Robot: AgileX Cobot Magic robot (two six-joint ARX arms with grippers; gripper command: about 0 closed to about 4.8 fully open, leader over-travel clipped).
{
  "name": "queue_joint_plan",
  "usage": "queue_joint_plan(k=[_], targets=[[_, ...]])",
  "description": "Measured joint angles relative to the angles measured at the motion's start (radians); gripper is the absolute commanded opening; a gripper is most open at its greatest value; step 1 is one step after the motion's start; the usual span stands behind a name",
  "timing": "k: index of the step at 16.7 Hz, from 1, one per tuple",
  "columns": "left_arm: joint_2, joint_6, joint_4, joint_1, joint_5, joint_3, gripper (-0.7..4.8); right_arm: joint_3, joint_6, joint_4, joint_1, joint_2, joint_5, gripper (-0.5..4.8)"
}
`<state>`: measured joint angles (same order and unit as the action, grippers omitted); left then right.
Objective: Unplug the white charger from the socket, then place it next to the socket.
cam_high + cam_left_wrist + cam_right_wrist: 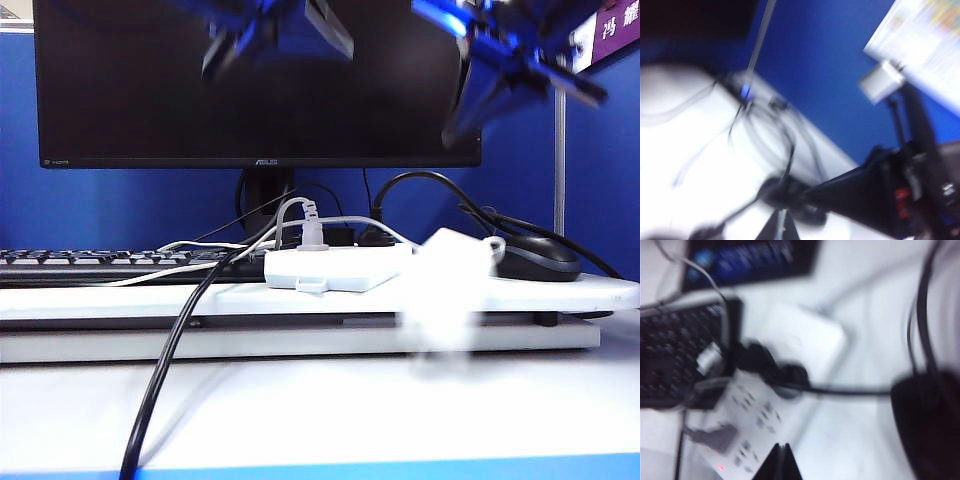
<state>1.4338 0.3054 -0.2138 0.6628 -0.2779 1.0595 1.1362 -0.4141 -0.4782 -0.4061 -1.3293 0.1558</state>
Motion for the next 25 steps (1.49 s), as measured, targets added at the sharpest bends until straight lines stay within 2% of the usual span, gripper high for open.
queue_joint_plan(k=[2,6,9,11,14,18,19,21,22,25], targets=[[-0.019,-0.001,-0.009,0.000,-0.002,0.040,-0.05,0.009,0.062,0.037,0.000,0.035,-0.002,-0.05],[-0.063,-0.012,-0.005,0.001,-0.002,0.054,-0.05,0.017,0.094,0.050,0.000,0.059,0.000,-0.05],[-0.077,-0.022,0.025,0.001,0.000,0.055,-0.05,0.019,0.084,-0.148,-0.002,0.080,0.005,-0.05],[-0.077,-0.035,0.034,0.001,0.006,0.055,-0.05,0.019,0.007,-0.335,-0.001,0.079,0.060,-0.05],[-0.077,-0.052,0.045,0.001,0.010,0.055,-0.05,0.019,-0.029,-0.451,-0.002,0.079,0.140,-0.05],[-0.077,-0.185,0.264,0.002,-0.053,0.055,-0.05,0.019,-0.046,-0.464,-0.002,0.079,0.154,-0.05],[-0.070,-0.226,0.387,0.014,-0.073,0.055,-0.05,0.019,-0.046,-0.463,-0.002,0.079,0.154,-0.05],[-0.053,-0.263,0.515,0.041,-0.083,0.055,-0.05,0.019,-0.046,-0.454,-0.002,0.079,0.155,-0.05],[-0.037,-0.280,0.575,0.066,-0.121,0.055,-0.05,0.019,-0.046,-0.436,-0.002,0.079,0.154,-0.05],[0.002,-0.287,0.603,0.138,-0.161,0.055,-0.05,0.019,-0.045,-0.364,-0.002,0.079,0.153,-0.05]])
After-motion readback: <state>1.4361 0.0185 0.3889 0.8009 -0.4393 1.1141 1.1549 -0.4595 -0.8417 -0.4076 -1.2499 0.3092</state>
